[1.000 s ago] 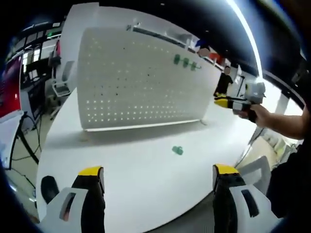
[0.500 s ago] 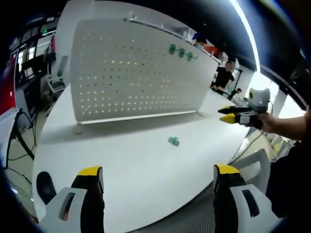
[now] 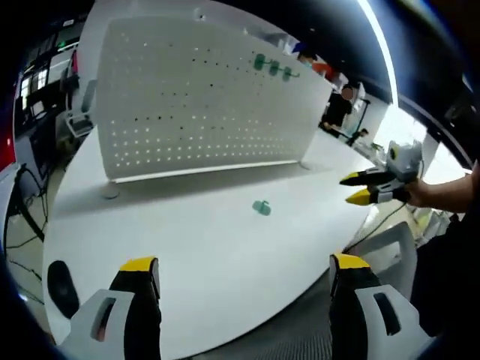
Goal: Insert the hook assembly into the mounting plate slot until the hook locks in place.
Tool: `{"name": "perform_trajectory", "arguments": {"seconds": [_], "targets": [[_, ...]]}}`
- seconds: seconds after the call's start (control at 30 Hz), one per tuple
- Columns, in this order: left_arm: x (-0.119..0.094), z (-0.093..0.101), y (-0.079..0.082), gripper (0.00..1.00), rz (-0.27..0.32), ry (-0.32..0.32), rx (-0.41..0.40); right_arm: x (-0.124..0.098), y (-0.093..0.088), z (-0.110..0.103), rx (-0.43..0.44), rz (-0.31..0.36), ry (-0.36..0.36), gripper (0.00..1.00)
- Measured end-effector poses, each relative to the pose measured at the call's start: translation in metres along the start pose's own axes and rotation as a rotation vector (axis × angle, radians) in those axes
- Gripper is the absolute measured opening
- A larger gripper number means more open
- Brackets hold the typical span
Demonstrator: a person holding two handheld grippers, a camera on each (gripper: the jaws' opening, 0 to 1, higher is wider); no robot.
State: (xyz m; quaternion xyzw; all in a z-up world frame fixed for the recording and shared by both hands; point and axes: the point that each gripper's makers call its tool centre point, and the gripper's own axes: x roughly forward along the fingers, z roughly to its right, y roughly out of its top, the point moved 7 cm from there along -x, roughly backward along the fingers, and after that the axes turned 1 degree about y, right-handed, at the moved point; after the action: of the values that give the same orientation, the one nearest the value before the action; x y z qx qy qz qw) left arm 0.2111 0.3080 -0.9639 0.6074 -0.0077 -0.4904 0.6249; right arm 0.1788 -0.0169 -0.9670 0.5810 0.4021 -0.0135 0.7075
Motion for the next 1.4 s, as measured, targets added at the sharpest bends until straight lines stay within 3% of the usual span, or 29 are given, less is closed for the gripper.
{"name": "perform_trajectory", "arguments": {"seconds": [0.2,0.43,0.97,1.4], "targets": [[0.002,0.000,-0.005,0.95,-0.021,-0.006,-0.006,0.007,-0.011,-0.007,0.006,-0.031,0.036,0.33],[0.003,-0.003,-0.008,0.94,-0.035,-0.005,-0.014,0.032,-0.007,-0.001,-0.025,-0.049,0.075,0.30],[0.008,-0.013,-0.008,0.94,-0.067,0.009,-0.025,0.114,0.016,0.013,-0.144,-0.088,0.184,0.25],[0.012,-0.020,-0.013,0.93,-0.087,0.021,-0.049,0.164,0.017,0.033,-0.226,-0.148,0.210,0.19]]}}
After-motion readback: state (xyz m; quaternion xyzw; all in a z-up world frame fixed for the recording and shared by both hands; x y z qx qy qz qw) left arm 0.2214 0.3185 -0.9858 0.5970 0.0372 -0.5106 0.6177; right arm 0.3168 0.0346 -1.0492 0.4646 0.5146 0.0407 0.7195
